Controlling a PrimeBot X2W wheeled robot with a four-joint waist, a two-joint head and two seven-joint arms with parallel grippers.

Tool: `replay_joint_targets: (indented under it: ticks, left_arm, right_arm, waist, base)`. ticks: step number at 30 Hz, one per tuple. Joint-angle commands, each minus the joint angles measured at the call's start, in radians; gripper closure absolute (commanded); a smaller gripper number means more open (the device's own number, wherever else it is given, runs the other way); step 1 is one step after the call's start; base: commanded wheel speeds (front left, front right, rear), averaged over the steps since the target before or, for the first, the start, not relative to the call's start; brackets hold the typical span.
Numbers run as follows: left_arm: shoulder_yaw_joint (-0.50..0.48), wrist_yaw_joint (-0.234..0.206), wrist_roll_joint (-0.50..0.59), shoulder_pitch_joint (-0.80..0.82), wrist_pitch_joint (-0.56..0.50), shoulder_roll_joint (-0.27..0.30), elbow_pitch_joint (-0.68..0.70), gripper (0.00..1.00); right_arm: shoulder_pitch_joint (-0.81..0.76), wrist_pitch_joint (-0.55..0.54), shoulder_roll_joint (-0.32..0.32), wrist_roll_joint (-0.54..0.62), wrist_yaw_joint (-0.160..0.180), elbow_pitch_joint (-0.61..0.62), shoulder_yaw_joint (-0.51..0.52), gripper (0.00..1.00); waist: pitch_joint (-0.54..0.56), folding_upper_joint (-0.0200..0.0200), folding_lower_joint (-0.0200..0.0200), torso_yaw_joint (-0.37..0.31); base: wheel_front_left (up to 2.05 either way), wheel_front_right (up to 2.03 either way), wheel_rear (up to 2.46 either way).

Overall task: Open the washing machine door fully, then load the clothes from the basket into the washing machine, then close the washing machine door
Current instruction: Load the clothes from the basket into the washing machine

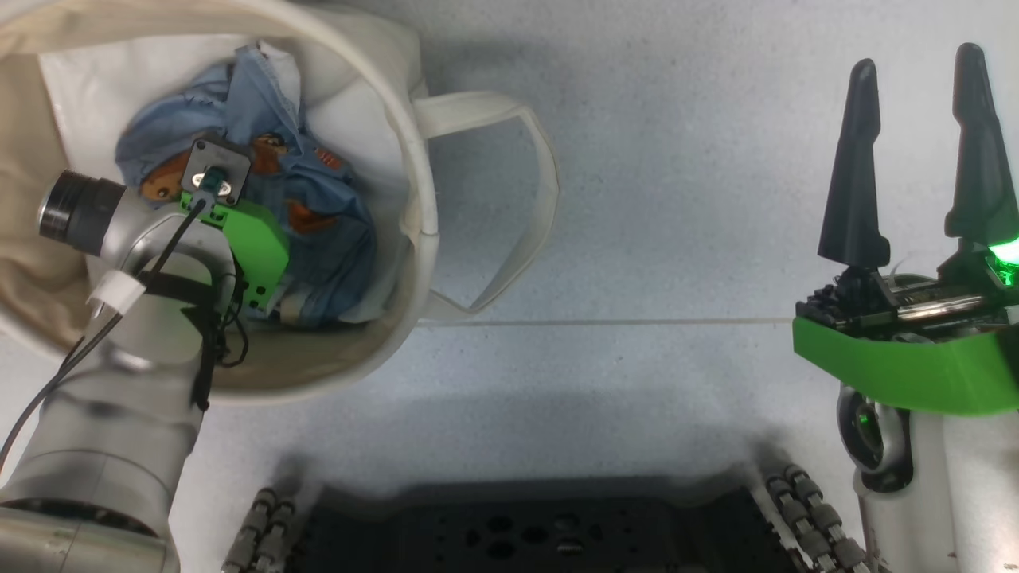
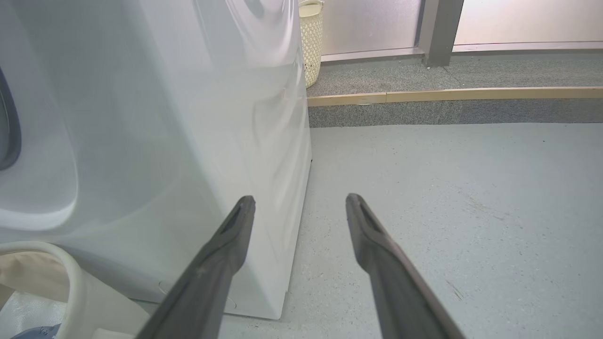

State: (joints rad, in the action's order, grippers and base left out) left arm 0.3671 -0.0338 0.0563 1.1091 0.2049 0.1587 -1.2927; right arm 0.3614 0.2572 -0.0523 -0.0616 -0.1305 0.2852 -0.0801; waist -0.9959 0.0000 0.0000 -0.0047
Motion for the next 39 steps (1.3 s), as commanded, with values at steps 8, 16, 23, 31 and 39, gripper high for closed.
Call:
replay_joint_targets:
  ticks: [8, 16, 23, 31, 39]
  left_arm:
    - [-0.008, -0.004, -0.037, -0.087, 0.056, 0.031, 0.066, 1.0]
    - [-0.007, -0.042, -0.061, -0.272, 0.057, 0.053, 0.329, 1.0]
    - [-0.003, -0.087, -0.071, -0.453, 0.057, 0.07, 0.534, 1.0]
    - [0.004, -0.14, -0.061, -0.619, 0.057, 0.096, 0.752, 1.0]
    - [0.021, -0.179, -0.069, -0.799, 0.057, 0.101, 0.96, 1.0]
  right_arm:
    - [-0.017, 0.005, 0.002, -0.023, 0.0, -0.011, -0.025, 0.0]
    - [-0.028, 0.005, 0.002, -0.06, 0.0, -0.073, -0.037, 0.0]
    - [-0.09, 0.005, 0.002, -0.09, 0.0, -0.112, -0.033, 0.0]
    - [-0.167, 0.005, 0.002, -0.123, 0.0, -0.134, -0.027, 0.0]
    - [-0.263, 0.005, 0.002, -0.174, 0.0, -0.14, -0.001, 0.0]
  waist:
    - [0.143, 0.0, 0.0, 0.033]
    - [0.362, 0.0, 0.0, 0.057]
    - [0.568, 0.0, 0.0, 0.082]
    - [0.745, 0.0, 0.0, 0.101]
    - [0.899, 0.0, 0.0, 0.108]
  base:
    - [0.0, 0.0, 0.0]
    - [0.0, 0.0, 0.0]
    - [0.0, 0.0, 0.0]
    - [0.0, 0.0, 0.0]
    - [0.0, 0.0, 0.0]
